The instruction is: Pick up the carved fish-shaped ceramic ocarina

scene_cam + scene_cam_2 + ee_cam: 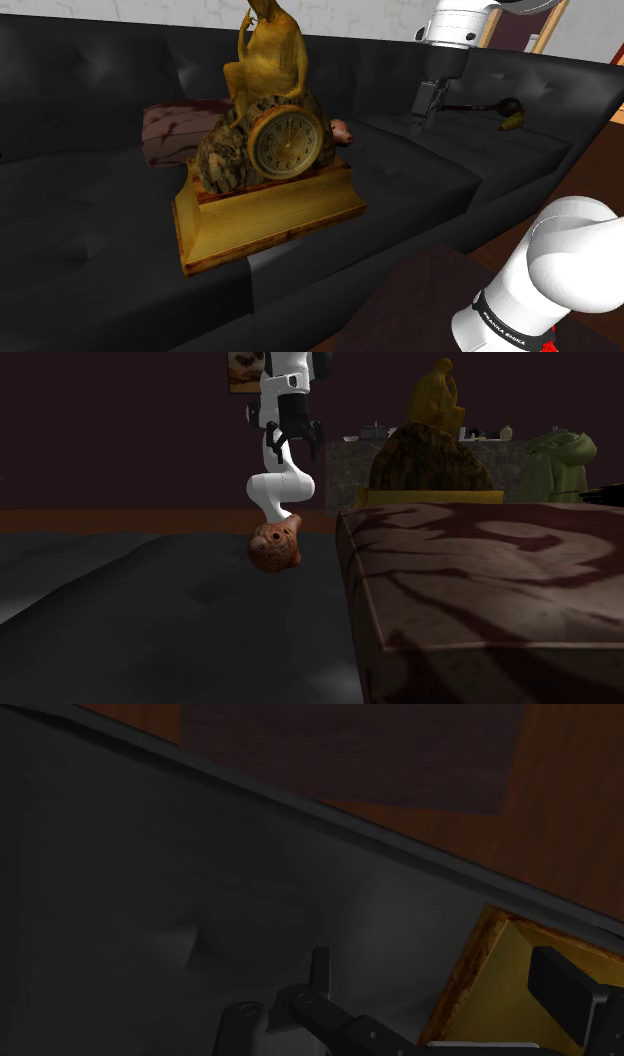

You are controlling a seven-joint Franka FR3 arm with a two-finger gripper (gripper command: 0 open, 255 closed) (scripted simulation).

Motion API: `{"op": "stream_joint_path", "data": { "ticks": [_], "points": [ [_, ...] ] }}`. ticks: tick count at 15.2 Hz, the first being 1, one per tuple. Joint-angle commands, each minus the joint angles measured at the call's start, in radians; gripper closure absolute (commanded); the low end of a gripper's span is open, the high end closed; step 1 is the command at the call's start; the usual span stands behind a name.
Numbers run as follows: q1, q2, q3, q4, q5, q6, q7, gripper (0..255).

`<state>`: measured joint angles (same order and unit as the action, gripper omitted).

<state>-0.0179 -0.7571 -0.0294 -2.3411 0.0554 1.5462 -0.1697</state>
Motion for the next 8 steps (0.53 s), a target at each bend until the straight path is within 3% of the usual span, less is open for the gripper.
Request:
{"op": "stream_joint_path", "data": {
  "ticks": [1, 8],
  "points": [
    [0.000, 0.000, 0.000, 0.000, 0.000, 0.000, 0.000, 0],
    [-0.043, 0.235, 0.021, 0.074, 0.004, 0.189, 0.119, 0]
  ]
}}
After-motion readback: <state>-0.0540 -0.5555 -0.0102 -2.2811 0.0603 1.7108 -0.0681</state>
